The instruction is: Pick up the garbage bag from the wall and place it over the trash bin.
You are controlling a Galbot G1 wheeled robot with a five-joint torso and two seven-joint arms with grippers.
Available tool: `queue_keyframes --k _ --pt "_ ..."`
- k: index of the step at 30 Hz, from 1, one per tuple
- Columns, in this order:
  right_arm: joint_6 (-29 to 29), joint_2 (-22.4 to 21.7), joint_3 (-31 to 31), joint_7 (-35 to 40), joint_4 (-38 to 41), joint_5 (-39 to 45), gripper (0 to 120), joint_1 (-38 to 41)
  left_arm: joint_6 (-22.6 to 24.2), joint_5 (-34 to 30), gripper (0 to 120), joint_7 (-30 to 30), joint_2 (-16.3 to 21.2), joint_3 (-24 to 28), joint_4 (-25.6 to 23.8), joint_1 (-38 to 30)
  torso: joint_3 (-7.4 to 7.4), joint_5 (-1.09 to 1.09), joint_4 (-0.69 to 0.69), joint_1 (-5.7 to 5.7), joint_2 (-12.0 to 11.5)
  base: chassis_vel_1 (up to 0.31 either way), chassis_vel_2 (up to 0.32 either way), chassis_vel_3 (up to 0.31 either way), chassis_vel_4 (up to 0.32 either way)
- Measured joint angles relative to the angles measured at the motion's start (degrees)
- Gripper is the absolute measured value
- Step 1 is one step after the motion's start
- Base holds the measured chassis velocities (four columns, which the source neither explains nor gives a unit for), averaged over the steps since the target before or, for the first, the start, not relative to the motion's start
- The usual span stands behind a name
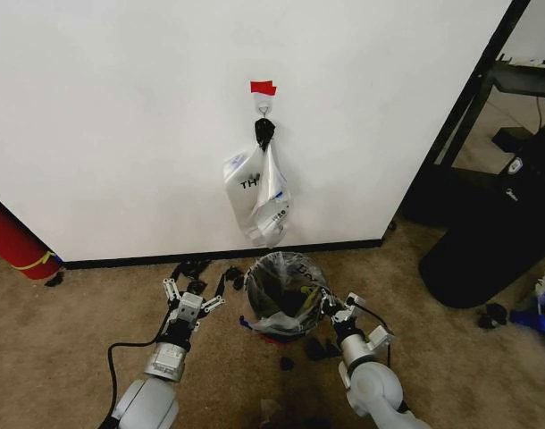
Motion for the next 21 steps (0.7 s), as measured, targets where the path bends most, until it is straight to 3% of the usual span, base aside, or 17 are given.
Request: queue_keyframes --k 5,21 --pt "-0.21 -0.32 0.18 -0.09 0.33 -0.35 3 -0.3 -0.27 0.01 100 0.28 -0.03 0.15 0.05 0.0 0.0 0.0 0.0 0.0 0.0 0.0 0.0 0.0 0.0" --pt "-0.86 -0.88 0.3 -0.12 2.12 0.37 61 -0.98 -0.98 -0.03 100 0.39 -0.06 -0.2 -0.63 0.93 0.01 -0.01 -0.01 0.0 -0.02 0.0 0.0 0.0 0.0"
